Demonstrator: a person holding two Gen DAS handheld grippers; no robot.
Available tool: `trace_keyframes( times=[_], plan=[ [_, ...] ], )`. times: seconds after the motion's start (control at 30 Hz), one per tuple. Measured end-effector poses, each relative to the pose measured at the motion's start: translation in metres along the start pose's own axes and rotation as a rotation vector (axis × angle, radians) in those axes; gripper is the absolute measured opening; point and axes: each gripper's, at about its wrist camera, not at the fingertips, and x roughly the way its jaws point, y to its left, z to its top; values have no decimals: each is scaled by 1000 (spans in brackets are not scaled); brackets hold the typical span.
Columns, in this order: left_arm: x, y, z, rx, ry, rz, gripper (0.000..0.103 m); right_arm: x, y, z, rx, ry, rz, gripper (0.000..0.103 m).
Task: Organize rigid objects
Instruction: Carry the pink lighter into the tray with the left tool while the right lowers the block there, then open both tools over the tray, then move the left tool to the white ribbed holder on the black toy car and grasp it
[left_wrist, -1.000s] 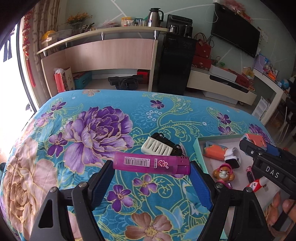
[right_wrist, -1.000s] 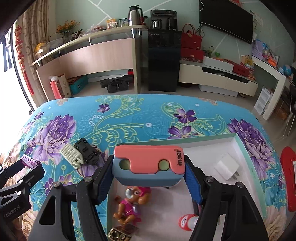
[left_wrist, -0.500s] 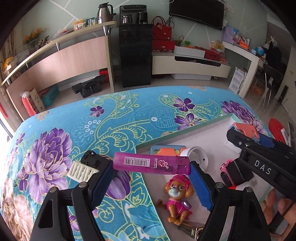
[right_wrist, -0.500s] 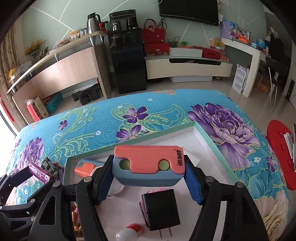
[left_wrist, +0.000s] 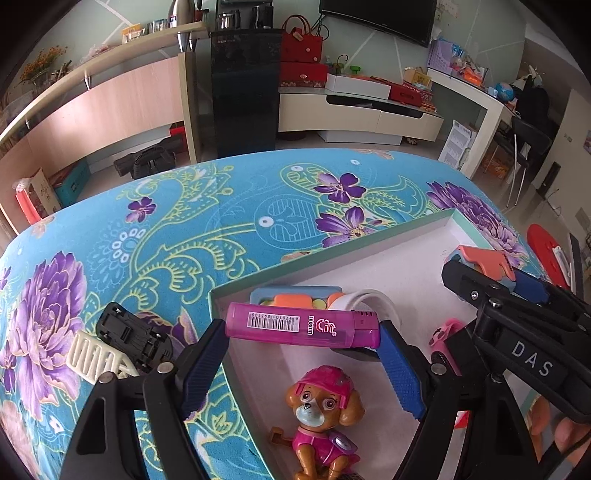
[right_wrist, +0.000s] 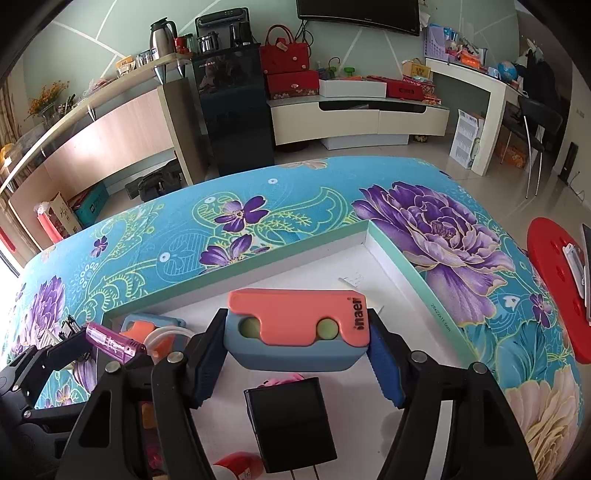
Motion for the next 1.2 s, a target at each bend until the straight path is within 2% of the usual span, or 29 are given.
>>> trace_keyframes(
  times=[0.37,0.9,1.03,1.2],
  plan=[
    [3,0,-3,-1,25,-14,84,6,10,-3,-41,33,-11,71],
    [-15,11,-1,-30,-3,-13,87,-10,13,1,-42,-4,5,72],
    [-20,22,-2,-54,-8,14,87,-16,14,3,-41,-19,10,72],
    [-27,41,-5,-92,-13,84,88,-15,19,2,-51,-9,23,72]
  ],
)
